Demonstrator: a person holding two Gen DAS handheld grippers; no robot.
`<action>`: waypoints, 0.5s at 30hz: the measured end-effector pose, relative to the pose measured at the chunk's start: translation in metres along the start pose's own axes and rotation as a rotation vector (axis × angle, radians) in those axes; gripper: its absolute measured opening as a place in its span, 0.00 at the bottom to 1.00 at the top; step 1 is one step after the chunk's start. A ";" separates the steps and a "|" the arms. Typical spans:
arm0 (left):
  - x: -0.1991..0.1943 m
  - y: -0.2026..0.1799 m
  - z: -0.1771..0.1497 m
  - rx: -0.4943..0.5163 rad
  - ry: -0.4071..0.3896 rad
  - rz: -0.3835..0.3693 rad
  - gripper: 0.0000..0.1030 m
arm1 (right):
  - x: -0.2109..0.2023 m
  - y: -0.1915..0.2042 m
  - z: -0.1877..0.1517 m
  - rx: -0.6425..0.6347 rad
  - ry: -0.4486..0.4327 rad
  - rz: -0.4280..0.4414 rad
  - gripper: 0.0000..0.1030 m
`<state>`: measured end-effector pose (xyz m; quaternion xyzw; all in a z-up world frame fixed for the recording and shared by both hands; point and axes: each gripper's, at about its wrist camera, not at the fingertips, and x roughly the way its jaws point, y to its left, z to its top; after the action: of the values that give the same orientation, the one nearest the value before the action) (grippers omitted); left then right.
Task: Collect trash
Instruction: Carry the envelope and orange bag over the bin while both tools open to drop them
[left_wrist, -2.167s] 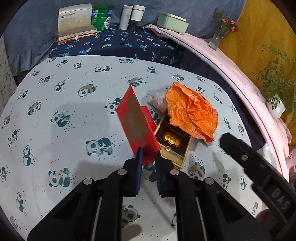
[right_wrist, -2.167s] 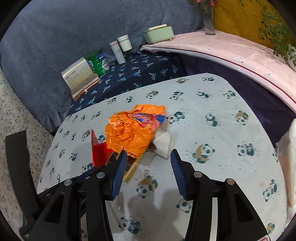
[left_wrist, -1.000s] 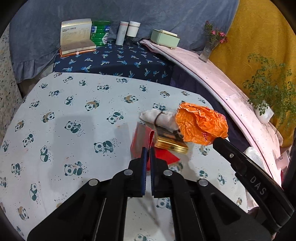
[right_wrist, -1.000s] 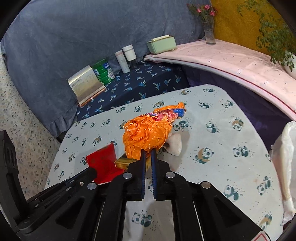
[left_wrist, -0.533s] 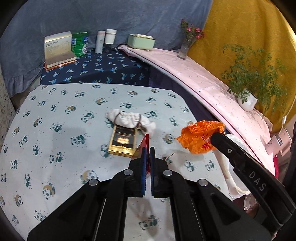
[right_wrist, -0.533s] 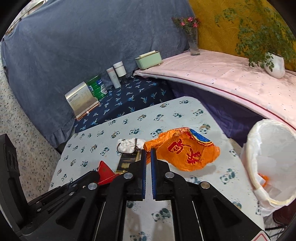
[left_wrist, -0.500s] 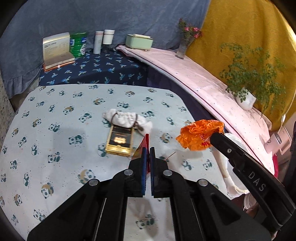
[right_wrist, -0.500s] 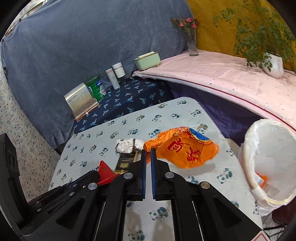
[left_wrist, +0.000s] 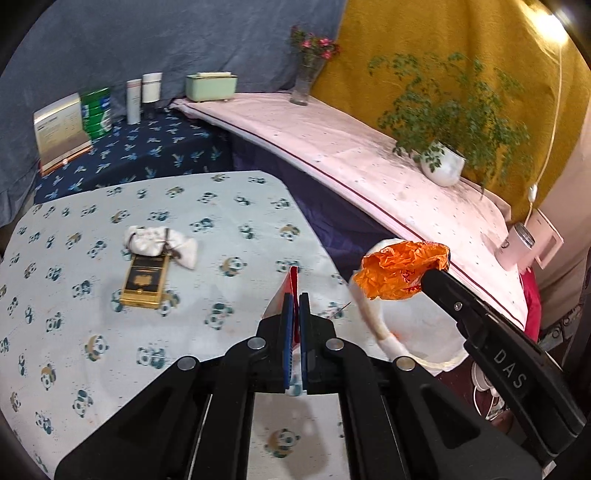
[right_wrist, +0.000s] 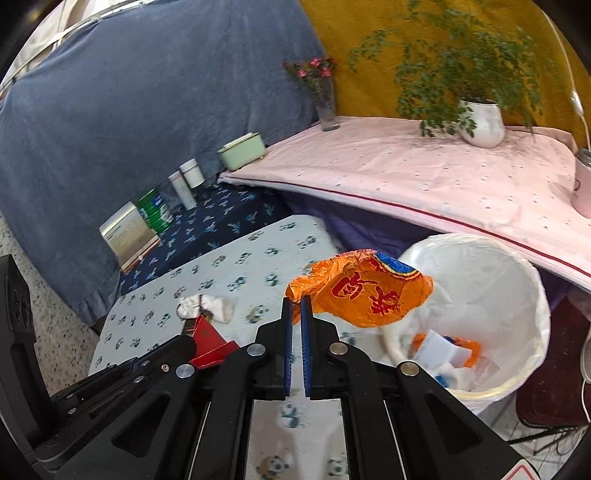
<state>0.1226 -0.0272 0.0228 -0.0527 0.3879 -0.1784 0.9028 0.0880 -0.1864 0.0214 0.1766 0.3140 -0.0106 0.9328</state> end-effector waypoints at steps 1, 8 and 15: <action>0.002 -0.006 0.000 0.008 0.003 -0.006 0.02 | -0.003 -0.007 0.000 0.008 -0.004 -0.008 0.05; 0.021 -0.059 0.001 0.094 0.025 -0.042 0.03 | -0.015 -0.056 0.003 0.074 -0.022 -0.058 0.05; 0.043 -0.100 0.000 0.154 0.053 -0.077 0.03 | -0.023 -0.102 0.002 0.125 -0.034 -0.107 0.05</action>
<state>0.1221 -0.1362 0.0171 0.0068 0.3943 -0.2435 0.8861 0.0568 -0.2847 0.0035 0.2171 0.3058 -0.0828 0.9233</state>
